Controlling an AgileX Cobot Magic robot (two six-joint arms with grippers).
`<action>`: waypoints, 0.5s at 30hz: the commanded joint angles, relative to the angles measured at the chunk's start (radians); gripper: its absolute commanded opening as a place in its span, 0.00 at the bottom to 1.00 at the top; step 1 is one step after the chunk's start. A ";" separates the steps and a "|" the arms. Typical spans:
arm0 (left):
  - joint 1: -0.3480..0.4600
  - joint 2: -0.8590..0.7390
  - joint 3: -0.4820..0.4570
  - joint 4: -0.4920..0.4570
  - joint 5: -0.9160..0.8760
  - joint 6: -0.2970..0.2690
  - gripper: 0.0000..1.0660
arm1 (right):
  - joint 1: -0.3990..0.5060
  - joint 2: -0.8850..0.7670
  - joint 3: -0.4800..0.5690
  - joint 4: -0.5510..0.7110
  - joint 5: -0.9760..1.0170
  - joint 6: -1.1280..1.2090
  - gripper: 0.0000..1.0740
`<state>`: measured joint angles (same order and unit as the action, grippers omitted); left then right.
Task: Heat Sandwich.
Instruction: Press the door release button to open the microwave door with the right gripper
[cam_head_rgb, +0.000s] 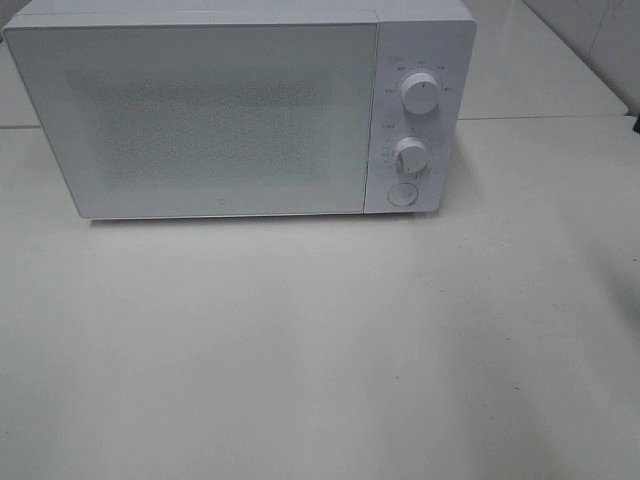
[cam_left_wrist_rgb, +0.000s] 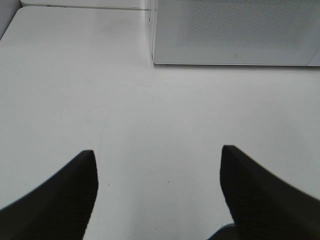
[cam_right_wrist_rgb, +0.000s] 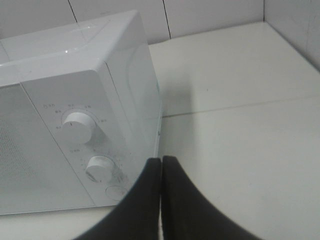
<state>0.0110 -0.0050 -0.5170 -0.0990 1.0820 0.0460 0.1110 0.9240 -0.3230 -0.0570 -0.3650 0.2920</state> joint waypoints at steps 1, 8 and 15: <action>-0.004 -0.006 0.001 0.000 -0.013 0.001 0.62 | 0.017 0.088 0.002 -0.098 -0.055 0.168 0.00; -0.004 -0.006 0.001 0.000 -0.013 0.001 0.62 | 0.135 0.292 0.002 -0.157 -0.215 0.305 0.00; -0.004 -0.006 0.001 0.000 -0.013 0.001 0.62 | 0.308 0.593 0.001 0.111 -0.498 0.319 0.00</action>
<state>0.0110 -0.0050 -0.5170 -0.0990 1.0820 0.0460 0.3700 1.4340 -0.3250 -0.0540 -0.7440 0.6030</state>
